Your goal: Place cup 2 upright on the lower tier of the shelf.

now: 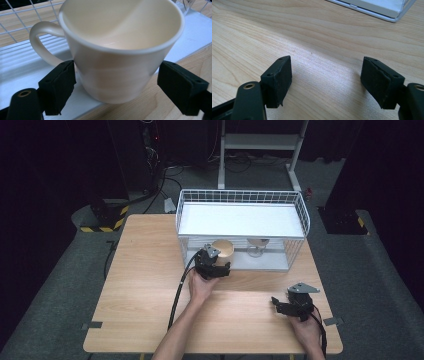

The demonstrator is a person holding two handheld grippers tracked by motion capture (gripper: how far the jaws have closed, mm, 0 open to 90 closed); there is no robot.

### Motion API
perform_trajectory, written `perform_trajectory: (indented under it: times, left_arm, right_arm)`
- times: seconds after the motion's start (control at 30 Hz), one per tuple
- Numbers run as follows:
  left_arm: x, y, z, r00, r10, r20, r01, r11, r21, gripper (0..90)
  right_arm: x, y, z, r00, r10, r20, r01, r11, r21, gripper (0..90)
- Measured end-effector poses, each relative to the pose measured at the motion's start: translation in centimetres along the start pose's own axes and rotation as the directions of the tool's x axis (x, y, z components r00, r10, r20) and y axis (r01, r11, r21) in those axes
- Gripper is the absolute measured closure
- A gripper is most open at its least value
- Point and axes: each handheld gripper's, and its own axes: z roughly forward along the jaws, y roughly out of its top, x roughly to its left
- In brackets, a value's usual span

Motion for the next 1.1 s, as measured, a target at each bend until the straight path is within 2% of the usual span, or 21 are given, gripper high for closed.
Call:
perform_trajectory:
  times: [0.27,0.33,0.63,0.77,0.97,1.1]
  left_arm:
    - [-0.1,-0.9,-0.2,0.9999,-0.006,-0.01,0.006,1.0,-0.001,21.7]
    - [-0.1,-1.0,0.0,0.9999,-0.003,-0.014,0.003,0.9999,0.011,22.2]
    - [-0.3,-1.0,0.5,0.9992,-0.012,-0.039,0.012,0.9999,0.01,27.2]
    - [-0.1,-0.9,1.1,0.9988,-0.006,-0.048,0.008,0.9992,0.038,30.5]
    - [0.0,-0.8,1.9,0.9979,-0.031,-0.056,0.034,0.998,0.053,30.2]
    - [0.1,-0.4,2.1,0.9976,-0.009,-0.069,0.014,0.9975,0.069,30.7]
  right_arm:
    - [0.0,0.0,0.0,1.0,0.001,0.0,-0.001,1.0,-0.001,25.2]
    - [0.0,0.0,0.0,1.0,0.004,0.0,-0.004,1.0,0.001,25.2]
    - [0.0,0.0,0.0,1.0,0.003,0.0,-0.003,1.0,0.001,25.2]
    - [0.0,0.0,0.0,1.0,0.003,0.0,-0.003,1.0,0.001,25.2]
    - [0.0,0.0,0.0,1.0,0.003,0.0,-0.003,1.0,0.001,25.2]
    - [0.0,0.0,0.0,1.0,0.004,0.0,-0.004,1.0,0.001,25.2]
